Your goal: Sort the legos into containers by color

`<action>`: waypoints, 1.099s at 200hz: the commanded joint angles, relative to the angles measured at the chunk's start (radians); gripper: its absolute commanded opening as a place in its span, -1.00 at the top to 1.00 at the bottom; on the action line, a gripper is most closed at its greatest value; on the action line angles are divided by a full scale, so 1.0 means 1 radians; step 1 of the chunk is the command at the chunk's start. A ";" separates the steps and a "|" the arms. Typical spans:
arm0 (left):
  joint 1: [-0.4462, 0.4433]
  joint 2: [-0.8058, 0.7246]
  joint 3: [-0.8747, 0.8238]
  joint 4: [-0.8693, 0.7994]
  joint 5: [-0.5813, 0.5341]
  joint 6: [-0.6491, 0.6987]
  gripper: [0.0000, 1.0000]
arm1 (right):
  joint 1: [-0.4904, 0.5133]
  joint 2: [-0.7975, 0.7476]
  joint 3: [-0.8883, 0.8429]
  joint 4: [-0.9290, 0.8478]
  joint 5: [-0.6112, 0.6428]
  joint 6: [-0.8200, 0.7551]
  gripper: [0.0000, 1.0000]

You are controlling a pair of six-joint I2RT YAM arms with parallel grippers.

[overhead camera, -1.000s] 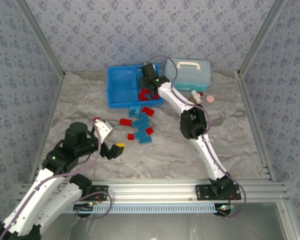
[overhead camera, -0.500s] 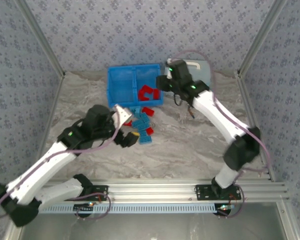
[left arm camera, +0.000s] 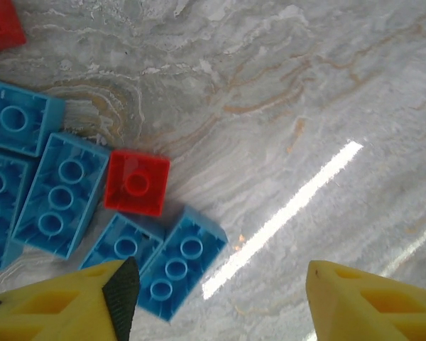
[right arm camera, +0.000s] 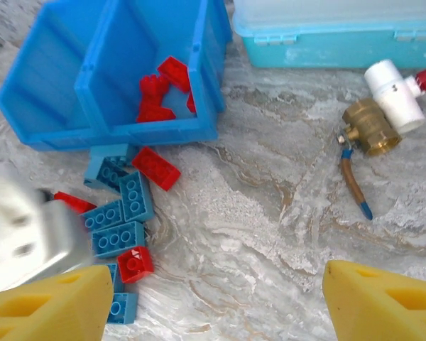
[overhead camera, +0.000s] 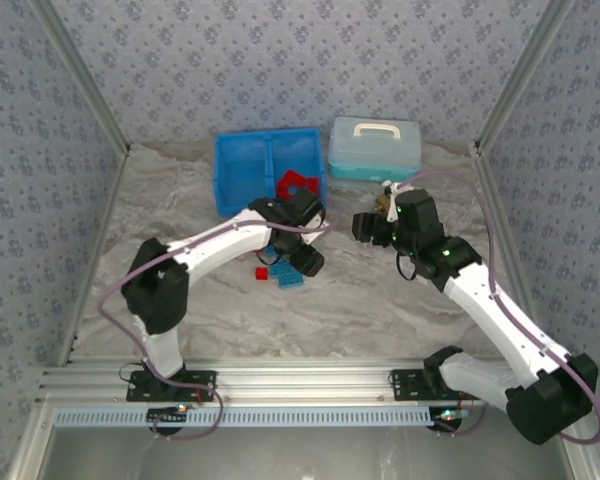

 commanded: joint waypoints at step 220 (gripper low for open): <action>-0.019 0.241 0.015 0.033 -0.140 -0.005 -0.01 | -0.020 -0.044 -0.036 -0.015 -0.023 0.015 -0.66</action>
